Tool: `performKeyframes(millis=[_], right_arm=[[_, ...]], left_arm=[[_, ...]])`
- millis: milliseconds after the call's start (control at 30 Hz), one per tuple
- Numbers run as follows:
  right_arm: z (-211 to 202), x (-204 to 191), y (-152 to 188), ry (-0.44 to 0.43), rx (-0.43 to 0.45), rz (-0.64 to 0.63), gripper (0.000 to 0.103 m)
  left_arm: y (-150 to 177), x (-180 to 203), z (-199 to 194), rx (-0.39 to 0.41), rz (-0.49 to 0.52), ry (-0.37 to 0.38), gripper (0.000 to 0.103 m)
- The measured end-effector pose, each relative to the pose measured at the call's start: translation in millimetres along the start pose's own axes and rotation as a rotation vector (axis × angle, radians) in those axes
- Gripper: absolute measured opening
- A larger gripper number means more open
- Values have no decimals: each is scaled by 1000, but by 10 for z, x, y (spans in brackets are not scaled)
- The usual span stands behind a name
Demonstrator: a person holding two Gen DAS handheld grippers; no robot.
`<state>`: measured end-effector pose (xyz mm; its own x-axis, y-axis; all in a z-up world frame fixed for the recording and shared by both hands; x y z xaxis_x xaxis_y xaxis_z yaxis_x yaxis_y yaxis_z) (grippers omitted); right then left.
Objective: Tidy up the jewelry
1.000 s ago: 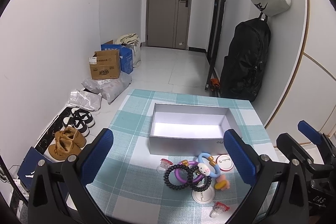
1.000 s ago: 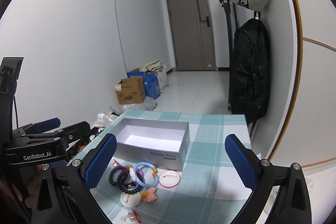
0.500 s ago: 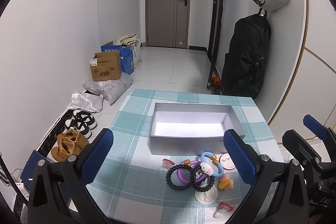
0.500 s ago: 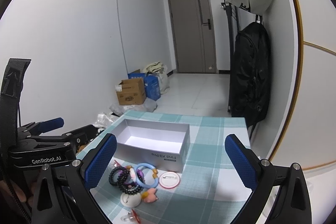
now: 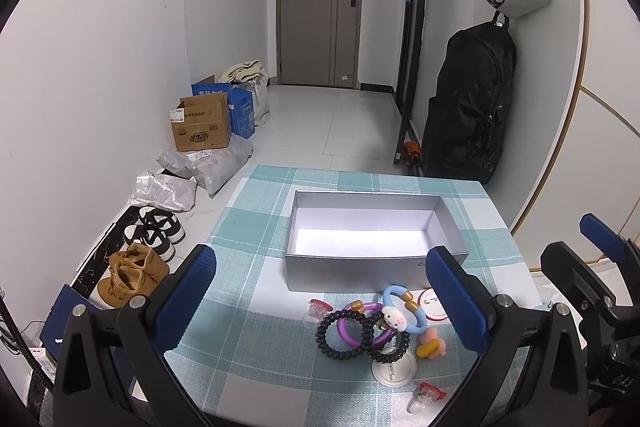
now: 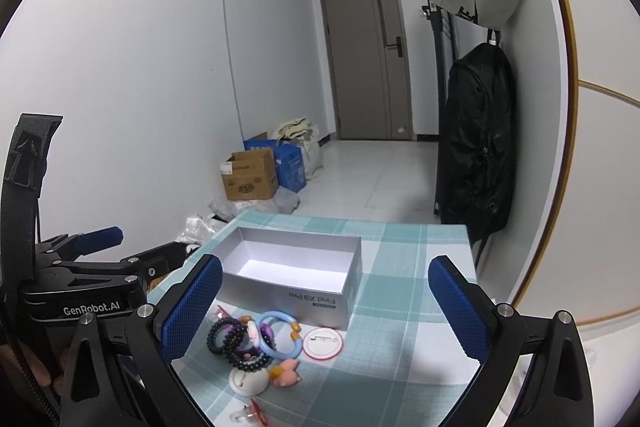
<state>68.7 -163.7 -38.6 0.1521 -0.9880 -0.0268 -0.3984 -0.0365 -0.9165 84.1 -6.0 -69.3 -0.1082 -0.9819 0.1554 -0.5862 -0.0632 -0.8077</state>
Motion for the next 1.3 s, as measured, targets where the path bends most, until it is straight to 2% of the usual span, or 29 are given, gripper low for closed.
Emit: performKeyframes(millis=[167,400,533,800,933,1033,1300], right_arm=[[22,-4,5,-10,-8,5,103],[76,-136,33,-50,-26,-35,103],[187,-218,138,-99,-89,-45,103],[392,-445,405,-218,-223,-64,99],[502,-601,569,-286,-300,-80,90],[594,-666,663,-302,-345,-92,84],[735,-759,865,-384,-472,-66,54]], left_arm=[[12,-18,37,-15,-19,17,102],[46,-19,138,-62,-64,107,102],[66,-100,193,-92,-104,148,102],[77,-454,294,-115,-199,142,102],[130,-627,382,-143,-273,138,102],[181,-684,435,-168,-311,144,102],[325,-728,520,-246,-299,138,102]])
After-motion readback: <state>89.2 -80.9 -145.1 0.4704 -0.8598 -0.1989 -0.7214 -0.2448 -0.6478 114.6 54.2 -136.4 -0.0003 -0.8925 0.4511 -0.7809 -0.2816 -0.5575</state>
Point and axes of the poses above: each gripper's, at about its wrist camera, not at the fingertips, and z roughly the way its jaws point, x to its right, y to its underside, the point moved 10 cm from there along z, roughly the way its jaws point, and after that the axes turned 11 degrees about y, right-handed, at the moved point
